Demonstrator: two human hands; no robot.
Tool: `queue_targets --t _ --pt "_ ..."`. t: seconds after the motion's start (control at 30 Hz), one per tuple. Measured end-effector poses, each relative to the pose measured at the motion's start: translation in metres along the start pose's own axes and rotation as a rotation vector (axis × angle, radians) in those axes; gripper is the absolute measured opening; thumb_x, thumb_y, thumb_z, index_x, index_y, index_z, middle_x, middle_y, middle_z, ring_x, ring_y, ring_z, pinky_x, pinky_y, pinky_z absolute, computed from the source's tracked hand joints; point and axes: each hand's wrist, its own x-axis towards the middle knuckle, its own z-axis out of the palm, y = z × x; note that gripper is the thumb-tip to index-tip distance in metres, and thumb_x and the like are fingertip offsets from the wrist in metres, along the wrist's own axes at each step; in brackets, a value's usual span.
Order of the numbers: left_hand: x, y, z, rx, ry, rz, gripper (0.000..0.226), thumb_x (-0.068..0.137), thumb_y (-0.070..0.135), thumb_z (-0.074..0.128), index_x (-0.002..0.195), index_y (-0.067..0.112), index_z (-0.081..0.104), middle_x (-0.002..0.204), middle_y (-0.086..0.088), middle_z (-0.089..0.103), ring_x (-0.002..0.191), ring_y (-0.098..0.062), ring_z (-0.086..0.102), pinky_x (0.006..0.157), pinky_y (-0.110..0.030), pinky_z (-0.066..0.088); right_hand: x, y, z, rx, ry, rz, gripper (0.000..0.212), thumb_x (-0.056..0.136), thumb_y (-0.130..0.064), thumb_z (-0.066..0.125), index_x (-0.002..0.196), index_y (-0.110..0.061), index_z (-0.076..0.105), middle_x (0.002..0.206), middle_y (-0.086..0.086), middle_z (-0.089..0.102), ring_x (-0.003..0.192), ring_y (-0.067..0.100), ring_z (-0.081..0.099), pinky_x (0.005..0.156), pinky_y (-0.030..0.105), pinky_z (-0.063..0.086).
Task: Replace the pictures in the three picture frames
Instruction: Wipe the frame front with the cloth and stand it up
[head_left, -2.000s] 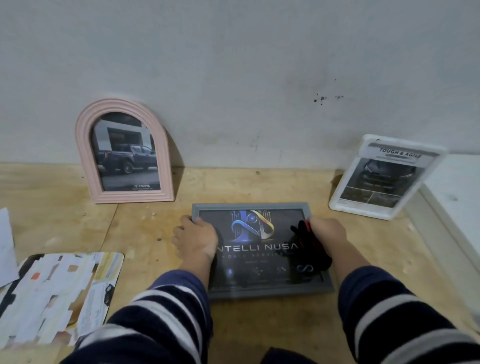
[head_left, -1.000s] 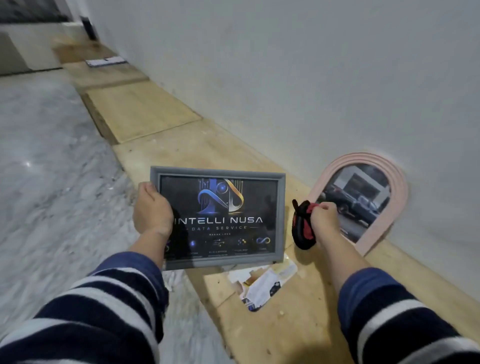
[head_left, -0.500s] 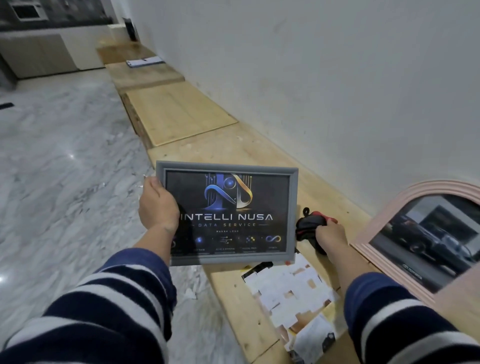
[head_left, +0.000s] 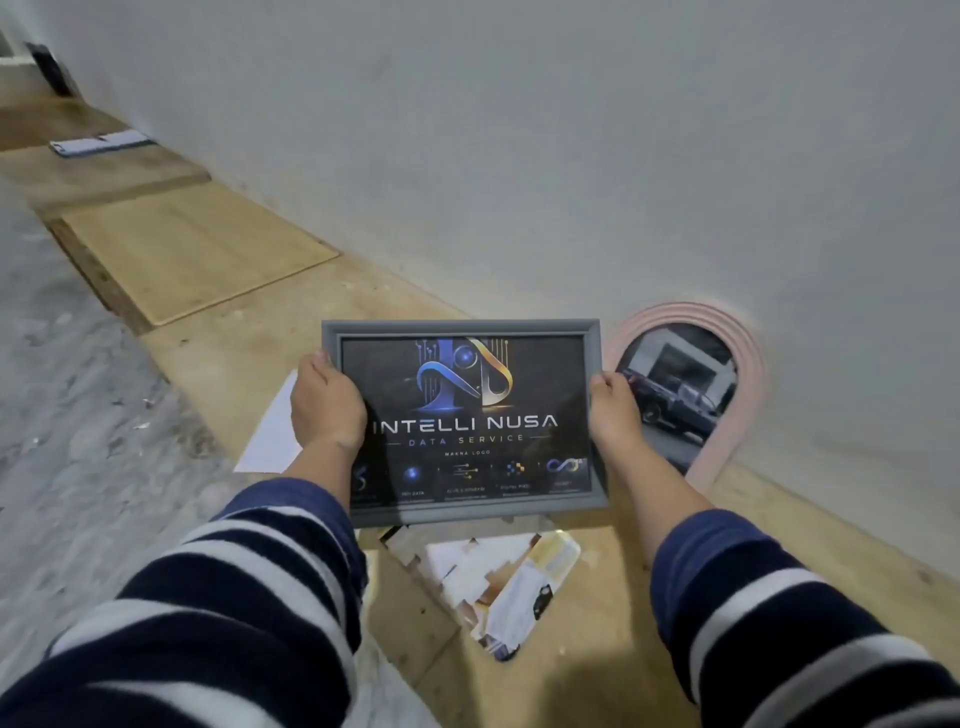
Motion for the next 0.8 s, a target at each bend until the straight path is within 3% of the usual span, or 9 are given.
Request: queue_targets --t 0.2,0.33,0.4,0.6,0.7,0.8 --pt "-0.072 0.047 0.071 -0.086 -0.207 0.108 0.034 0.105 0.026 0.022 0.093 0.005 0.046 0.091 -0.009 0.048 0.084 -0.025 0.043 0.074 -0.031 0.030 -0.005 0.036 -0.116 0.002 0.242 0.066 0.030 0.103 -0.023 0.036 0.128 -0.009 0.046 0.126 0.016 0.055 0.114 0.031 0.051 0.091 0.032 0.037" --pt "-0.133 0.079 0.121 -0.132 -0.359 0.192 0.032 0.105 0.026 0.026 0.087 0.008 0.046 0.087 -0.009 0.049 0.083 -0.024 0.044 0.072 -0.030 0.028 -0.022 0.065 -0.203 0.021 0.380 0.123 0.030 0.103 -0.024 0.035 0.130 -0.011 0.044 0.121 0.008 0.053 0.111 0.027 0.051 0.092 0.031 0.039" --pt "-0.162 0.091 0.146 -0.146 -0.436 0.236 0.035 0.104 0.027 0.027 0.088 0.006 0.050 0.086 -0.010 0.051 0.082 -0.025 0.047 0.071 -0.032 0.030 -0.031 0.077 -0.242 0.020 0.453 0.132 0.030 0.104 -0.023 0.034 0.131 -0.012 0.042 0.115 0.005 0.048 0.104 0.021 0.047 0.086 0.026 0.034" --pt "-0.233 0.120 0.201 -0.171 -0.658 0.258 0.031 0.103 0.023 0.028 0.088 0.008 0.051 0.096 -0.014 0.055 0.089 -0.026 0.050 0.077 -0.033 0.035 -0.047 0.113 -0.330 0.025 0.597 0.193 0.029 0.103 -0.024 0.034 0.129 -0.013 0.043 0.111 0.008 0.051 0.100 0.025 0.050 0.085 0.033 0.038" --pt "-0.271 0.136 0.233 -0.189 -0.756 0.272 0.034 0.103 0.024 0.028 0.100 0.005 0.056 0.106 -0.017 0.057 0.100 -0.028 0.052 0.088 -0.036 0.038 -0.052 0.132 -0.370 0.024 0.664 0.227 0.030 0.104 -0.024 0.033 0.130 -0.014 0.041 0.110 0.009 0.051 0.096 0.024 0.047 0.083 0.033 0.037" --pt "-0.296 0.151 0.256 -0.167 -0.810 0.299 0.034 0.104 0.022 0.028 0.102 0.003 0.055 0.111 -0.020 0.056 0.099 -0.026 0.050 0.085 -0.032 0.035 -0.053 0.150 -0.393 0.054 0.699 0.271 0.030 0.104 -0.025 0.031 0.132 -0.015 0.038 0.110 0.013 0.051 0.094 0.026 0.048 0.081 0.035 0.040"
